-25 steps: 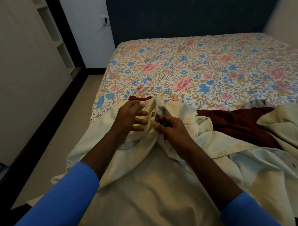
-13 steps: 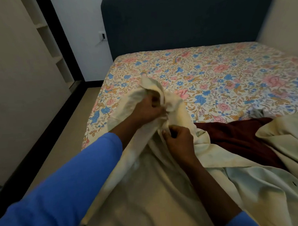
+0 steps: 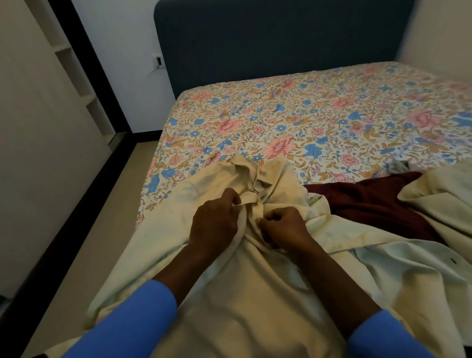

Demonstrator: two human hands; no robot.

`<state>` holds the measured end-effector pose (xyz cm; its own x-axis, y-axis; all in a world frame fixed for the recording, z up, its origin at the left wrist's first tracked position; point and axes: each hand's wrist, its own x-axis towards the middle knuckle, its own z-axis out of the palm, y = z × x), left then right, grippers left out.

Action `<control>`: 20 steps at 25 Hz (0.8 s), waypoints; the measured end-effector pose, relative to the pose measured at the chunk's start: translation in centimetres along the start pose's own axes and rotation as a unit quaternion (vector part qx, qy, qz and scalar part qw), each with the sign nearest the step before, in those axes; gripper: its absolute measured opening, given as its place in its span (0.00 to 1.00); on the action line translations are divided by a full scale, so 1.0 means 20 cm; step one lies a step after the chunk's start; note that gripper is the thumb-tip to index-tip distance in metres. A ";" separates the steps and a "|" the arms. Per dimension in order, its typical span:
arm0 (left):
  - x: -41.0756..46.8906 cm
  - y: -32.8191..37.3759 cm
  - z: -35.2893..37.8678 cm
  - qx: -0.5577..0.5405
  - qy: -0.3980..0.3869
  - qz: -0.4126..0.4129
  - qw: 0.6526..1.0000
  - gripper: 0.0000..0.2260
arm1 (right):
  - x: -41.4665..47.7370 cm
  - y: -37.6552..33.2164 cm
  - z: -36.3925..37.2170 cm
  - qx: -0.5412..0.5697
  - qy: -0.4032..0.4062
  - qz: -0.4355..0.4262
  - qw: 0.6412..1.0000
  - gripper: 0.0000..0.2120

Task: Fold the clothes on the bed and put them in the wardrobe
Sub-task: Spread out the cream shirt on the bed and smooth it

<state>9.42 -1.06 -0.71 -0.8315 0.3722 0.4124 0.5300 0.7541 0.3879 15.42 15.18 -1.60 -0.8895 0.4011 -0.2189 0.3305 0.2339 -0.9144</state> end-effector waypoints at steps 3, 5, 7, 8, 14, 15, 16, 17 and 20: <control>-0.06 0.07 -0.09 -0.090 0.001 0.035 0.995 0.04 | -0.09 -0.05 0.01 0.195 -0.061 0.094 0.974 0.07; -0.11 0.10 -0.11 -0.172 -0.011 -0.026 0.985 0.05 | -0.14 -0.08 0.02 0.273 -0.084 0.138 0.948 0.05; -0.16 0.09 -0.10 -0.197 0.020 -0.073 0.977 0.08 | -0.17 -0.10 0.03 0.307 -0.093 0.156 0.934 0.02; -0.17 0.08 -0.09 -0.209 0.041 -0.085 0.973 0.08 | -0.17 -0.11 0.04 0.307 -0.094 0.156 0.934 0.01; -0.21 -0.01 -0.02 -0.295 0.062 -0.047 0.952 0.05 | -0.12 -0.05 0.10 0.242 -0.102 0.125 0.957 0.07; -0.20 -0.02 -0.02 -0.310 0.043 -0.042 0.949 0.06 | -0.12 -0.03 0.11 0.234 -0.105 0.119 0.959 0.09; -0.20 -0.02 -0.02 -0.320 0.023 -0.039 0.946 0.06 | -0.13 -0.02 0.12 0.237 -0.106 0.112 0.959 0.12; -0.19 -0.02 -0.03 -0.327 0.006 -0.043 0.944 0.06 | -0.13 -0.01 0.12 0.251 -0.103 0.103 0.957 0.13; -0.16 -0.06 -0.03 -0.355 -0.017 -0.089 0.930 0.04 | -0.13 0.00 0.13 0.308 -0.073 0.071 0.946 0.10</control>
<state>11.60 -3.44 -2.04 -0.9153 0.3018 0.2669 0.3489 0.2626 0.8996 16.98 11.78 -1.97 -0.8993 0.2522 -0.3573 0.2427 -0.3919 -0.8874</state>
